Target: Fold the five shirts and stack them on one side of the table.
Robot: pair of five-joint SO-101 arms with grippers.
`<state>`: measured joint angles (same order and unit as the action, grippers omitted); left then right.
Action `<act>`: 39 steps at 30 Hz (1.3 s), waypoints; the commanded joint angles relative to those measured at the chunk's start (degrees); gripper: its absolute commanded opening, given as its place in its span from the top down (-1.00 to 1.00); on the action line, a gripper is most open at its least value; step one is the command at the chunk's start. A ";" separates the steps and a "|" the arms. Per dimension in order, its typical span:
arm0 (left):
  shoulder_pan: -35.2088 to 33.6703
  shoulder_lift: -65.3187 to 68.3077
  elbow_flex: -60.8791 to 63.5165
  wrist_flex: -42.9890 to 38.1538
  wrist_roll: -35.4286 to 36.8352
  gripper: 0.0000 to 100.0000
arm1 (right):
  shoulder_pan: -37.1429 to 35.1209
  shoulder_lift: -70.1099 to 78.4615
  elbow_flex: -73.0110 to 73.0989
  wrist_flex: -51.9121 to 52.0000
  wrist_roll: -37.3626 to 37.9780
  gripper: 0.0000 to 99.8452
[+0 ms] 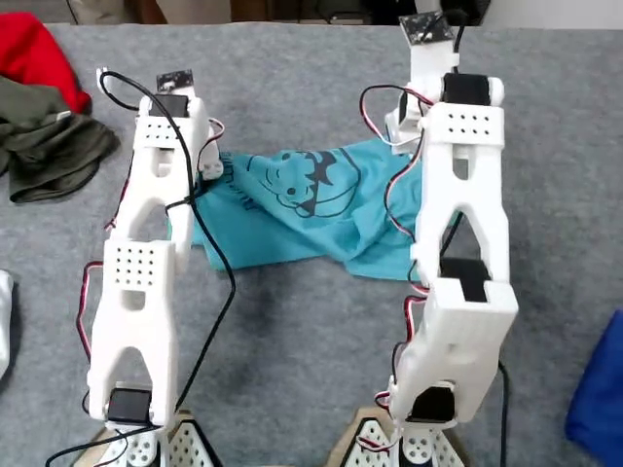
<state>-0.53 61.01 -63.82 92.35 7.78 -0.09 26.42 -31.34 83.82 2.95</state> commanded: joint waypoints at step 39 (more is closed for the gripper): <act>-3.78 -1.10 -18.11 8.44 -7.03 0.70 | -2.77 0.31 0.13 12.57 2.99 0.73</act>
<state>-4.75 61.19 -78.59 99.12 1.80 -2.37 27.12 -29.58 95.52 5.41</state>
